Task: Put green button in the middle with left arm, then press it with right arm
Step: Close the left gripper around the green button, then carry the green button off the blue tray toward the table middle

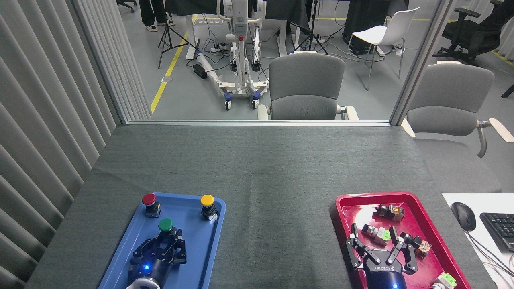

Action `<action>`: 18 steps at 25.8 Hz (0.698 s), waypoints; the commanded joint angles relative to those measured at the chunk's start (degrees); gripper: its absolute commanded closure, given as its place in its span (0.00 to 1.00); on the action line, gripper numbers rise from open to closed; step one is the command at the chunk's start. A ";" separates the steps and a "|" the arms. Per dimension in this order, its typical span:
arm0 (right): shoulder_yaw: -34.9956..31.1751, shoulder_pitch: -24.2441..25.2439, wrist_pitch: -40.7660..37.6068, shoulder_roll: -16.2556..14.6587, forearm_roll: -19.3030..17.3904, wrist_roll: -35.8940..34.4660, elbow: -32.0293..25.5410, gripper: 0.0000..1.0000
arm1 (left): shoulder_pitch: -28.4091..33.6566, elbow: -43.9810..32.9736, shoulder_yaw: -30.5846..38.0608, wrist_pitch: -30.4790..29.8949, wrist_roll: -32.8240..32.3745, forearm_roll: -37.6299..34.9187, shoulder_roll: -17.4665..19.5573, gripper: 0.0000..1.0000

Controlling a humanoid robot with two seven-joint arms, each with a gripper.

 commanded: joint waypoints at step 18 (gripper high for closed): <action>-0.11 -1.28 -3.25 0.67 0.70 5.61 -0.16 0.00 | -0.95 -8.34 -27.31 -2.13 1.76 0.25 -5.86 0.92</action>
